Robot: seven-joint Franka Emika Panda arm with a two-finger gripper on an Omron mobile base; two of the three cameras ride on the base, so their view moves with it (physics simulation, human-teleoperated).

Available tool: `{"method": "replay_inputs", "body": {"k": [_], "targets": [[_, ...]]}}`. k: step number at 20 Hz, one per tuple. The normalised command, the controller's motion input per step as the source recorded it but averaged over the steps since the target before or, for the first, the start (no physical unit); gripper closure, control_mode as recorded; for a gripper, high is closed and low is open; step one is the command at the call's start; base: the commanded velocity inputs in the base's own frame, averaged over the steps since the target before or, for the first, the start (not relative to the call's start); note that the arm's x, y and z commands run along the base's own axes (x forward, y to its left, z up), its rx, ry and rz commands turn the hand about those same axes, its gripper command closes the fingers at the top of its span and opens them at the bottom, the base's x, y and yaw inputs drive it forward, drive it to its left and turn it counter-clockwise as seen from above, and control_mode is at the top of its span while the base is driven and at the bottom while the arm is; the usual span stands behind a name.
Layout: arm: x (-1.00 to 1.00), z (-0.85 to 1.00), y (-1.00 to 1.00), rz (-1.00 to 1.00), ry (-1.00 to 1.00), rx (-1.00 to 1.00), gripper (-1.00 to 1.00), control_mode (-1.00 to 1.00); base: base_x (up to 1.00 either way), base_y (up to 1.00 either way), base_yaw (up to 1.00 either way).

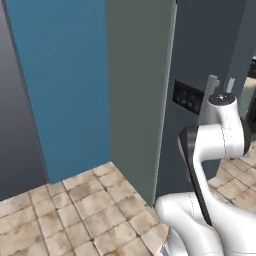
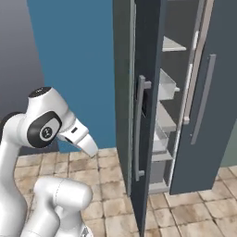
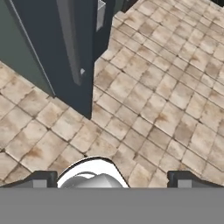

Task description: Take the bell pepper and carrot from the highest rack and move them to the second highest rack where the chicken drumstick and corn are located, to maximize freezer space. Close the freezer door after rearranging.

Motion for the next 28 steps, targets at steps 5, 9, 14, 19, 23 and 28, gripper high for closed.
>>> {"method": "replay_inputs", "body": {"k": [5, 9, 14, 19, 23, 28], "targets": [[0.00, 0.00, 0.00, 0.00, 0.00, 0.00, -1.00, 1.00, 0.61, 0.70, -0.48], [0.00, 0.00, 0.00, 0.00, 0.00, 0.00, -1.00, 1.00, 0.62, 0.63, -0.46], [0.00, 0.00, 0.00, 0.00, 0.00, 0.00, -1.00, 1.00, 0.52, 0.54, -0.45], [0.00, 0.00, 0.00, 0.00, 0.00, 0.00, -1.00, 1.00, 0.41, 0.25, -0.34], [0.23, -0.03, -0.01, -0.09, 0.00, 0.04, -1.00, -1.00, 0.16, 0.00, -0.11], [0.71, -0.11, -0.05, -0.11, 0.00, 0.13, -1.00, -1.00, 0.00, 0.00, 0.00]]}}
